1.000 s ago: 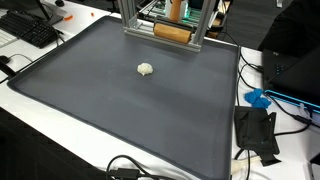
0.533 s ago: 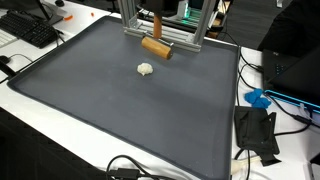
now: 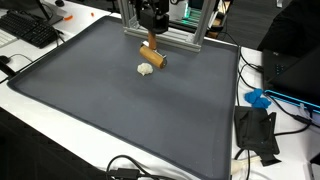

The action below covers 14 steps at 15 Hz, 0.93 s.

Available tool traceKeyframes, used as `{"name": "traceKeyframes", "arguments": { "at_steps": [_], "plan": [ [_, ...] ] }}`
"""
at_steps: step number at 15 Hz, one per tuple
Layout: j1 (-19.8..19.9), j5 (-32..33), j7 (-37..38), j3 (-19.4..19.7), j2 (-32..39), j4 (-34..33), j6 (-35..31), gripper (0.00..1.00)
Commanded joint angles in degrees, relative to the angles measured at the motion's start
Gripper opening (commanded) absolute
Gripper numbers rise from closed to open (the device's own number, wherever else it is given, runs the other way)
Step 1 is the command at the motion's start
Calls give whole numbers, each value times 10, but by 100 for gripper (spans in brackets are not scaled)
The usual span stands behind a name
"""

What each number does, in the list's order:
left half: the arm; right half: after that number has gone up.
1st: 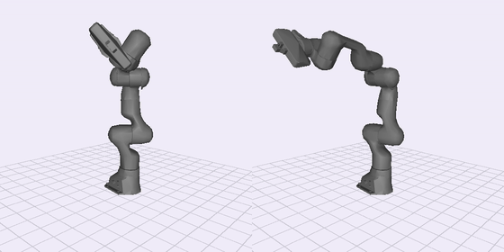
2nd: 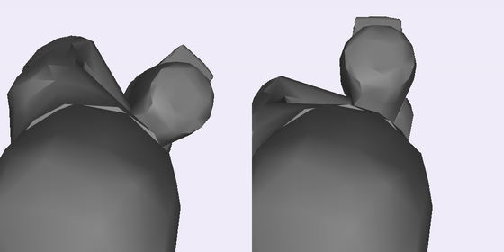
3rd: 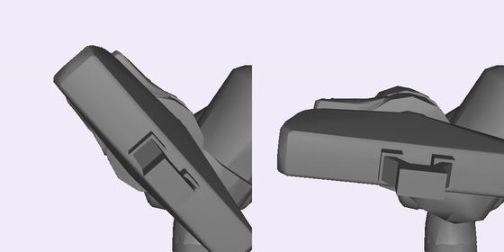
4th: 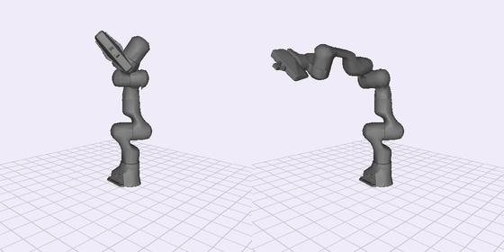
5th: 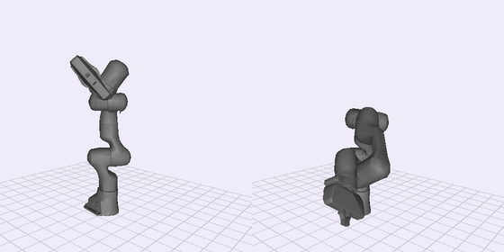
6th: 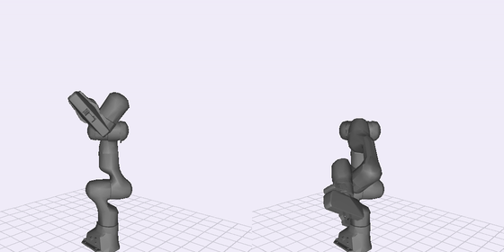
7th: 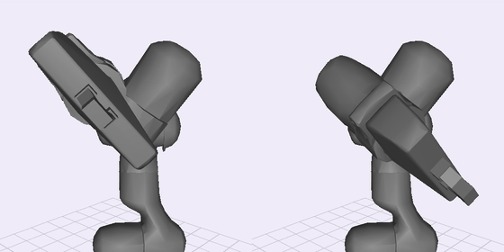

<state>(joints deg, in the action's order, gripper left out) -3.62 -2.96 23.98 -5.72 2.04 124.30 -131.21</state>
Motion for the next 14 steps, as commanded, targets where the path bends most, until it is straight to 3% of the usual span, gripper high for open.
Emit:
{"name": "traceKeyframes", "arguments": {
  "at_steps": [1, 14],
  "plan": [
    [-5, 12, 21, 9, 12, -4, -4, 56],
    [-10, 31, 34, 18, 46, 5, -59, 56]
  ]
}}
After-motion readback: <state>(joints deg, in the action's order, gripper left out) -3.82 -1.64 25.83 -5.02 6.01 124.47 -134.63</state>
